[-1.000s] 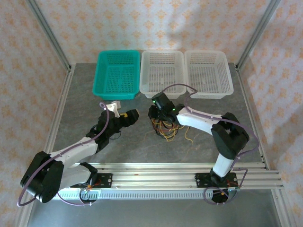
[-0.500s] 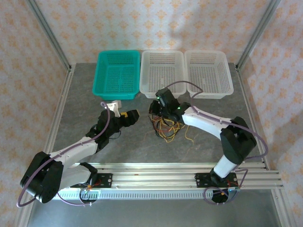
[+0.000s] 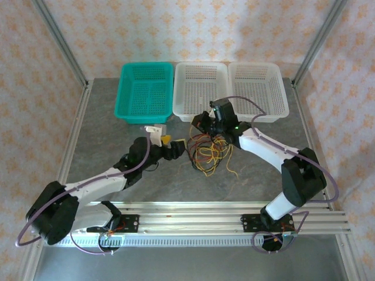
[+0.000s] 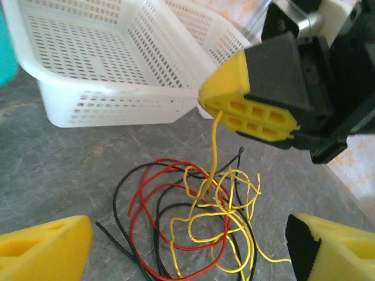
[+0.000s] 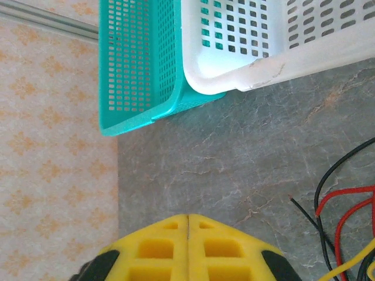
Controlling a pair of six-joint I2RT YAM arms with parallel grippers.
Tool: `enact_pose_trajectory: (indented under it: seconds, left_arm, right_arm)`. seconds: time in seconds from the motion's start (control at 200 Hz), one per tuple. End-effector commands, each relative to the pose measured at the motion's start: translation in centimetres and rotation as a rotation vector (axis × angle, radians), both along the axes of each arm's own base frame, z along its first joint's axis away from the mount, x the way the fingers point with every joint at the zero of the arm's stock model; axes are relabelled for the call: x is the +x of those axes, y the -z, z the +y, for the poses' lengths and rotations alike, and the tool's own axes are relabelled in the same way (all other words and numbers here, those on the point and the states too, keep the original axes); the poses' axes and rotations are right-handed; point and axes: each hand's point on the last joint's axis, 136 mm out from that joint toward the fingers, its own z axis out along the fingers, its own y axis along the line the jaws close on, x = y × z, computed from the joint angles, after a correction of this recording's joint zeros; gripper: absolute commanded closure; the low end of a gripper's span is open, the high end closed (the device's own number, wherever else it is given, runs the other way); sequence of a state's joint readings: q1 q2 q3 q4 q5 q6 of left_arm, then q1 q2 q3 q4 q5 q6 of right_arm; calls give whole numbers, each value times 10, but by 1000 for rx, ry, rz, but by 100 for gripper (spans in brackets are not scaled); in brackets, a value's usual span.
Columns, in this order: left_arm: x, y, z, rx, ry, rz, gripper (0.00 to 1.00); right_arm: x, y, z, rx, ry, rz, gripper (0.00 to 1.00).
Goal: Untangle the cables
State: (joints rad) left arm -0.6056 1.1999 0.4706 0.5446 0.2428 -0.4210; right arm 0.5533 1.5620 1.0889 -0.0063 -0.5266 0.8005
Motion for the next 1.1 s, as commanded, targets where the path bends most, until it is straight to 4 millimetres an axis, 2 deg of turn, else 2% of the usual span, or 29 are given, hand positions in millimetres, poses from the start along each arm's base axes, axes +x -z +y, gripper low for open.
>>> enact_pose_trajectory:
  seconds: [0.0, 0.135, 0.24, 0.375, 0.506, 0.646, 0.836, 1.091]
  left_arm:
    - [13, -20, -5, 8, -49, -144, 12]
    - [24, -19, -10, 75, -81, -208, 13]
    - [30, -22, -21, 78, -54, -228, 17]
    - [41, -18, -32, 86, -39, -228, 28]
    - [49, -16, -43, 61, -25, -228, 29]
    - [58, -12, -52, 45, -20, -230, 44]
    - [68, -13, -67, 28, 12, -233, 59]
    - [72, -13, -71, 39, 20, -237, 85]
  right_arm:
    - [-1, -29, 0, 105, -9, -16, 100]
    - [-1, -34, -5, 135, 3, -5, 100]
    - [-1, -39, -6, 161, 8, 2, 100]
    - [-1, -46, -8, 178, 18, -1, 100]
    - [-1, -47, -9, 176, 28, 1, 100]
    - [-2, -48, -9, 184, 31, 3, 100]
    - [-2, -50, -10, 179, 31, 2, 100]
    - [-1, -46, -10, 170, 38, 11, 100]
